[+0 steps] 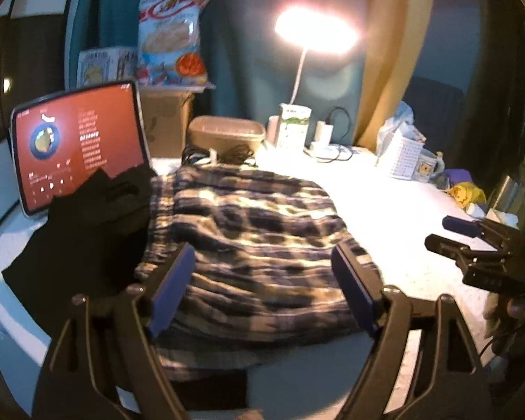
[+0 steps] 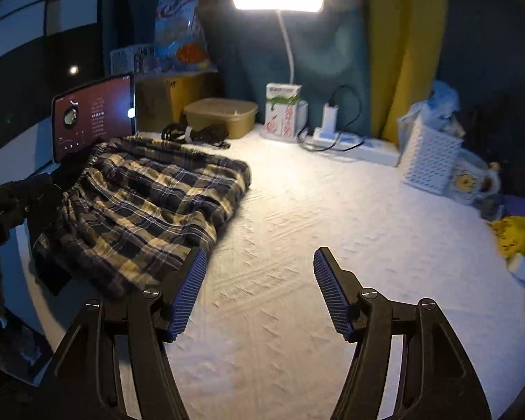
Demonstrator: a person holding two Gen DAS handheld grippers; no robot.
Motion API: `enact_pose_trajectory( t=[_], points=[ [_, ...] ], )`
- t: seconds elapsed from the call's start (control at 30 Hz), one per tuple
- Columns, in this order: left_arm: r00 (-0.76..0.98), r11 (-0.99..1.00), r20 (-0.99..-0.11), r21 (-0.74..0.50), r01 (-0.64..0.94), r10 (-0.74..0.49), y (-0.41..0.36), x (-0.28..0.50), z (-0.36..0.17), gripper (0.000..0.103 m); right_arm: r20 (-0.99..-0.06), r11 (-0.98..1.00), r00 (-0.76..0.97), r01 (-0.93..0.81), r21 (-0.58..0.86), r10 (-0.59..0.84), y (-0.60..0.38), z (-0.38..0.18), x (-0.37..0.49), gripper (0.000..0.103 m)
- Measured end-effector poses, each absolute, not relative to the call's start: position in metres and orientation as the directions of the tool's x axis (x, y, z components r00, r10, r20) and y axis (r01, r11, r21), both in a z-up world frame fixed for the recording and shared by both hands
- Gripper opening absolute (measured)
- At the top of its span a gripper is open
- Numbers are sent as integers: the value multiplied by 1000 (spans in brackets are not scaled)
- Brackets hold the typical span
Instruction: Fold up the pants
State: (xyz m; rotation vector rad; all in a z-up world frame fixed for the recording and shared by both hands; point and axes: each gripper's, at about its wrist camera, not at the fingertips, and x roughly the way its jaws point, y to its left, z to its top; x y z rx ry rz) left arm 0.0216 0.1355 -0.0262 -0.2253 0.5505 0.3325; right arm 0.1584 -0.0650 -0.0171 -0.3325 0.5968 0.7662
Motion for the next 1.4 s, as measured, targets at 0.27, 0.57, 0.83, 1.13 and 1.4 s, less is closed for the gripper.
enact_pose_trajectory(
  t=[0.27, 0.57, 0.83, 1.13, 1.4],
  points=[
    [866, 948, -431, -64, -311, 255, 86, 18, 13, 81, -512, 733, 653, -677, -63, 558, -131, 17, 137, 67],
    [898, 955, -348, -24, -296, 269, 47, 20, 39, 81, -336, 823, 799, -558, -107, 499, -195, 63, 106, 67],
    [926, 953, -254, -45, -299, 278, 32, 11, 61, 81, -294, 843, 831, -523, -126, 472, -212, 76, 94, 67],
    [900, 941, -316, -57, -334, 300, 40, 18, 43, 81, -335, 834, 815, -536, -128, 473, -203, 67, 98, 67],
    [892, 941, -343, -59, -333, 294, 47, 21, 32, 81, -364, 823, 799, -552, -131, 478, -193, 58, 101, 67]
  ],
)
